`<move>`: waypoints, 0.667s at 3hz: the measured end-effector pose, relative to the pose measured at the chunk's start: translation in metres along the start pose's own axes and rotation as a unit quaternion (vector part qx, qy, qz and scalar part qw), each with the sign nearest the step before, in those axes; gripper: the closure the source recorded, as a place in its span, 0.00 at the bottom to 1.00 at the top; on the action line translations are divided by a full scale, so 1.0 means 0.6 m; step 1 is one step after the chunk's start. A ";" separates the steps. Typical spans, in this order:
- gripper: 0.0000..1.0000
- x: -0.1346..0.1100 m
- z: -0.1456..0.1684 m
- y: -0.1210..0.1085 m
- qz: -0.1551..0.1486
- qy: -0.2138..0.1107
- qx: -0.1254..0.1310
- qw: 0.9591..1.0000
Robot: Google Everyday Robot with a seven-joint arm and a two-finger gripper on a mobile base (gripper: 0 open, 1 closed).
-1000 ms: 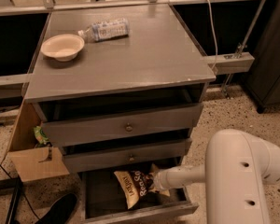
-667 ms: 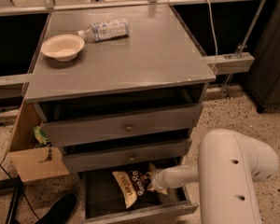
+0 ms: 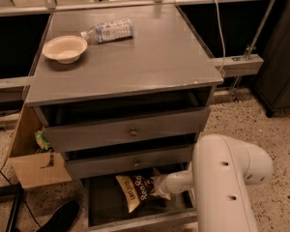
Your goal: Place brown chip bag into bottom drawer
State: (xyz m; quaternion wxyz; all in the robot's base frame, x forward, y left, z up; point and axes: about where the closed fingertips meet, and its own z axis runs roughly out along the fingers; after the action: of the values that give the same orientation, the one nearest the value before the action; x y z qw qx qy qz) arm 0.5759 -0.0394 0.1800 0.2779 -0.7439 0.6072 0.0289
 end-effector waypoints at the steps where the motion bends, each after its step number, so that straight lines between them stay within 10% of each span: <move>1: 1.00 0.010 0.017 -0.003 0.005 -0.016 0.005 1.000; 2: 1.00 -0.002 0.033 -0.021 0.030 -0.072 0.008 0.997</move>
Offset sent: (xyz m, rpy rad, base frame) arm 0.0261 0.0135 -0.0118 0.2632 0.0912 0.0333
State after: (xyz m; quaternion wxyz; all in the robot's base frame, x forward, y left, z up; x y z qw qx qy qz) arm 0.5927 -0.0284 0.1685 0.3256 -0.7189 0.6081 0.0861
